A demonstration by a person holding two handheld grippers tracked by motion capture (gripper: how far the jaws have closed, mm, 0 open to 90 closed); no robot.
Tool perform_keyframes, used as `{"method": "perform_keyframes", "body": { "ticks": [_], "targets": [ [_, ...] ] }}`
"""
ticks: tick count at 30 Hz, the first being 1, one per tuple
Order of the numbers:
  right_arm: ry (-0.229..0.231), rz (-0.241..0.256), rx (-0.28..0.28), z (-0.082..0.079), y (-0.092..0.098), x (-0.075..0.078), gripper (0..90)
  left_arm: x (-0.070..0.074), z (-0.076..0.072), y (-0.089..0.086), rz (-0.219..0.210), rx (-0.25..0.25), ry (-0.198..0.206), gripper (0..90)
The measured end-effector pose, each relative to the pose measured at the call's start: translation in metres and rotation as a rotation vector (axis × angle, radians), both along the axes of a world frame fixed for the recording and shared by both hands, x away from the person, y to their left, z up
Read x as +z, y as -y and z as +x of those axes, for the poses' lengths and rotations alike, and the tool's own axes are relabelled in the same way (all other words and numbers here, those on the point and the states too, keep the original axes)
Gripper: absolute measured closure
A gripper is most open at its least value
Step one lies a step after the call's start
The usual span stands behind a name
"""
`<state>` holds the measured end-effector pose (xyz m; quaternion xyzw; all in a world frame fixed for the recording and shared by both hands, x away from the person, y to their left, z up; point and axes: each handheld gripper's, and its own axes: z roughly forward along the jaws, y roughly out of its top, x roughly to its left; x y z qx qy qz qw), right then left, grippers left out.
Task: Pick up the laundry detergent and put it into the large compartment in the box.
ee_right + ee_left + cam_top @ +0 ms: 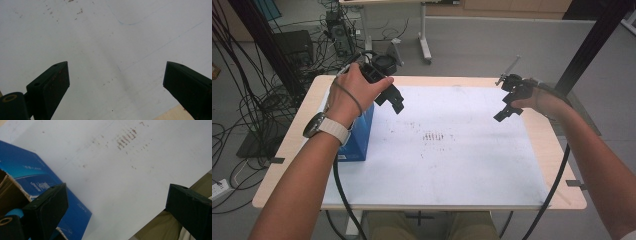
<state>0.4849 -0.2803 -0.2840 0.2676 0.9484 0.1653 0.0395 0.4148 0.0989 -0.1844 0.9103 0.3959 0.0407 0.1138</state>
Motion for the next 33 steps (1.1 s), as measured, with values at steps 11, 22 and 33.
{"method": "perform_keyframes", "body": {
  "ticks": [11, 22, 33],
  "targets": [
    [0.000, 0.001, -0.002, 0.000, 0.000, 0.000, 6.8, -0.008, -0.002, 0.018, 0.024, -0.135, -0.009, 4.9],
    [-0.003, 0.001, -0.008, -0.001, 0.002, 0.000, 6.8, -0.016, -0.002, 0.032, 0.031, -0.218, -0.007, 4.9],
    [-0.013, 0.002, -0.013, -0.001, 0.002, -0.005, 6.8, -0.024, -0.001, 0.046, 0.064, -0.288, -0.014, 4.9]
  ]
}}
